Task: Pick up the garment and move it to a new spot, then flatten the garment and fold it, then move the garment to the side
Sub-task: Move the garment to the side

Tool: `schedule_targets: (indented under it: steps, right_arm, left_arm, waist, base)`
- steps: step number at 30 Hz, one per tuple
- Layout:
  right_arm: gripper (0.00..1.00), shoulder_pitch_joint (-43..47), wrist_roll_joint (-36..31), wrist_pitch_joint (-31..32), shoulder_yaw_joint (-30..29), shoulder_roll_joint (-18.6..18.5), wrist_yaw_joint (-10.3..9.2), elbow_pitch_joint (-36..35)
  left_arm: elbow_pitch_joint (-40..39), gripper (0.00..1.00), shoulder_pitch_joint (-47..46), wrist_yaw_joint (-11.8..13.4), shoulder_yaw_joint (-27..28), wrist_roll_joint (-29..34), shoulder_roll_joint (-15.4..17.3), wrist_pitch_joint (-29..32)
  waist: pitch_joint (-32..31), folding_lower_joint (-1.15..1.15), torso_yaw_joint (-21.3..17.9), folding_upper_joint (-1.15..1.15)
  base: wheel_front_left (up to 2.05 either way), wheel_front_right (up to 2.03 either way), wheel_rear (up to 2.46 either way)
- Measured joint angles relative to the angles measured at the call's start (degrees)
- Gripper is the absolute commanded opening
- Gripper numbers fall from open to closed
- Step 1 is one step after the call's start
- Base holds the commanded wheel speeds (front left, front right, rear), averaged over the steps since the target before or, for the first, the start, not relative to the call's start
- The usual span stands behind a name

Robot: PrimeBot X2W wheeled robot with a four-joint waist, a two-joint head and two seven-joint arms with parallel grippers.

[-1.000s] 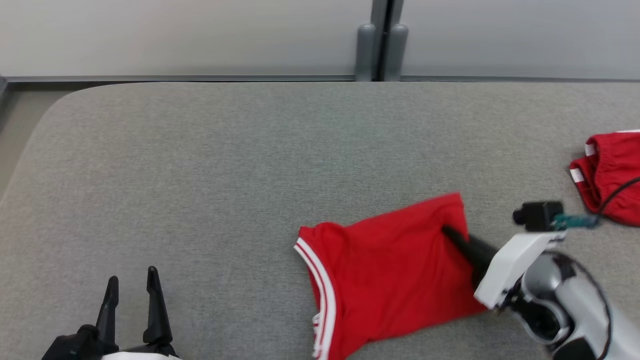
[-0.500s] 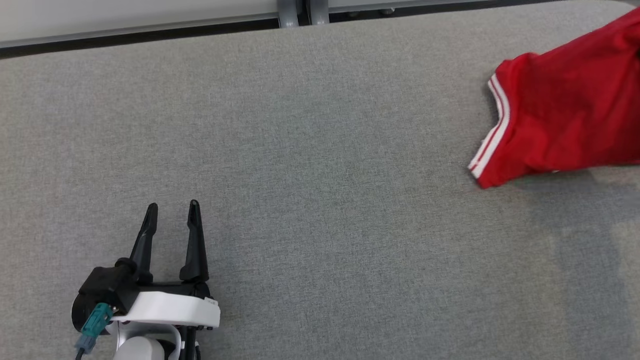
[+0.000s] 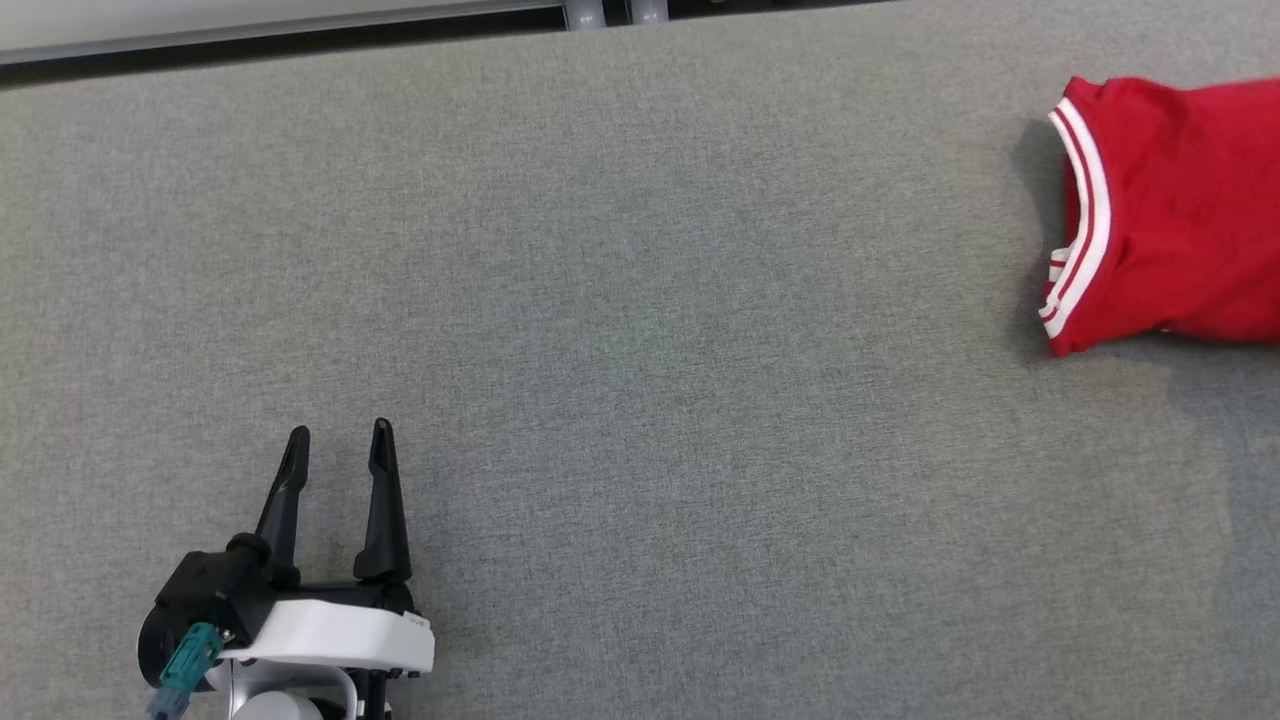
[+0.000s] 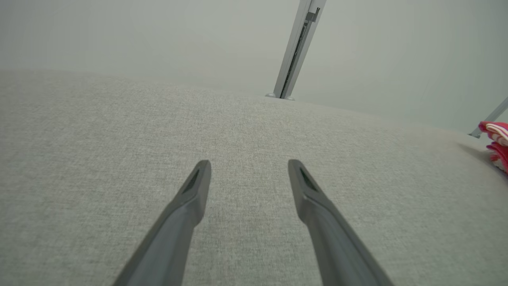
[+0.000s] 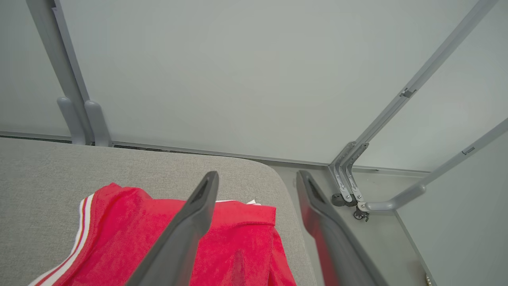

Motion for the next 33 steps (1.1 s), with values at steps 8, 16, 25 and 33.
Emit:
schedule_targets:
  steps: [8, 16, 25, 33]
  right_arm:
    - [1.00, 6.99, -5.25, -10.90, -1.14, 1.29, 0.01, -6.06]
    - [1.00, 25.80, -10.69, -23.48, -5.45, 10.89, 0.00, -11.78]
    - [1.00, 47.18, -20.51, -26.42, -11.80, 26.27, 0.00, -21.87]
    - [1.00, 57.35, -25.63, -26.49, -18.58, 36.60, 0.00, -27.32]
  left_arm:
    - [-1.29, 1.00, 3.38, 1.16, 1.97, -0.45, 0.01, -0.01]
    - [-0.09, 1.00, 8.98, 3.15, 4.70, -1.02, -0.01, 0.01]
    - [0.69, 1.00, 13.34, 1.87, 7.68, 2.10, -0.01, 0.00]
    - [2.99, 1.00, 14.07, -3.25, 7.28, 1.55, 0.01, 0.00]
  waist:
    - [-4.82, 0.00, -0.98, 0.00]
    - [-12.15, 0.00, -0.92, 0.00]
    - [-18.38, 0.00, 3.01, 0.00]
    - [-20.41, 0.00, 5.78, 0.00]
  base:
    - [0.00, 0.00, 0.00]
    - [0.00, 0.00, 0.00]
    - [0.00, 0.00, 0.00]
    - [0.00, 0.00, 0.00]
